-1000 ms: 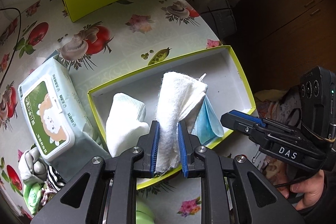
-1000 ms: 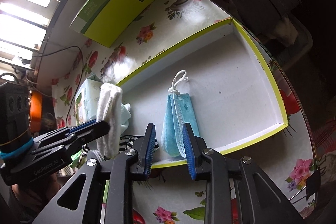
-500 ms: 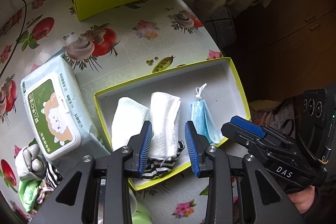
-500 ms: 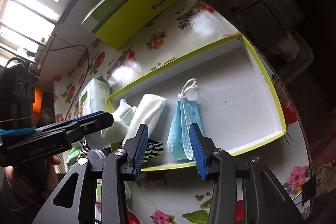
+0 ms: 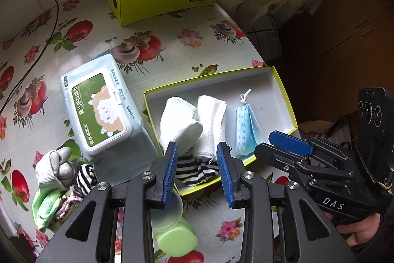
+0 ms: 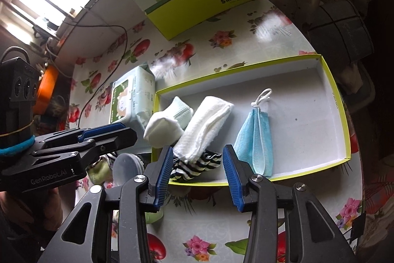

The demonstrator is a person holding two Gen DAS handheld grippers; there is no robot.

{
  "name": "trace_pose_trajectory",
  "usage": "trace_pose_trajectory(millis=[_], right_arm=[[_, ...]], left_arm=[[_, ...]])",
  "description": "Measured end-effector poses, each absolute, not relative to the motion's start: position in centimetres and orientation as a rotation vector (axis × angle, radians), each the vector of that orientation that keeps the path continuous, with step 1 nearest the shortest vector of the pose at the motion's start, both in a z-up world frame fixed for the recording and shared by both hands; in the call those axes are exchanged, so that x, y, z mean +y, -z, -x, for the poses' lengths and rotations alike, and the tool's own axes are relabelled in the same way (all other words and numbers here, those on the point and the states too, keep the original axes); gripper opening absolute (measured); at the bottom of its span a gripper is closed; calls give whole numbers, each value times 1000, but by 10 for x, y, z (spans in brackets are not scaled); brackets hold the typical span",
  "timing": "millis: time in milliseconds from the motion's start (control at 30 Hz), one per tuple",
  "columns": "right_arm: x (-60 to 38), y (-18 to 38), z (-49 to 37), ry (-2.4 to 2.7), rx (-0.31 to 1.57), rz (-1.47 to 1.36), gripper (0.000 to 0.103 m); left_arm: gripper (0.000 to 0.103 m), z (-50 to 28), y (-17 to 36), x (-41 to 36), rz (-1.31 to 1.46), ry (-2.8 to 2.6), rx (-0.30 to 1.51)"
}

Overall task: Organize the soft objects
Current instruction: 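Move both tools from the box lid back to the pile of items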

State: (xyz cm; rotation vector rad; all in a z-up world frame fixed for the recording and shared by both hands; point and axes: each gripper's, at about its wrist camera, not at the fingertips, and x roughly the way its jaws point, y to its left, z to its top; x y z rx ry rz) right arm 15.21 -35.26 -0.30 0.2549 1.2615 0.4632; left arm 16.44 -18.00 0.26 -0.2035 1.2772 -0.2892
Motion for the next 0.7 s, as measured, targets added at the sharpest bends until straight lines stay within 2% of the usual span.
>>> trace_pose_trajectory(millis=[300,700], right_arm=[[-321,-15,-137,-546,1267,-243,41],[-258,-30,-116,-716,1286,-158,41]], left_arm=[[34,-137,-19,-146,229,222,1219],[34,-90,-9,-85,329,103,1217]])
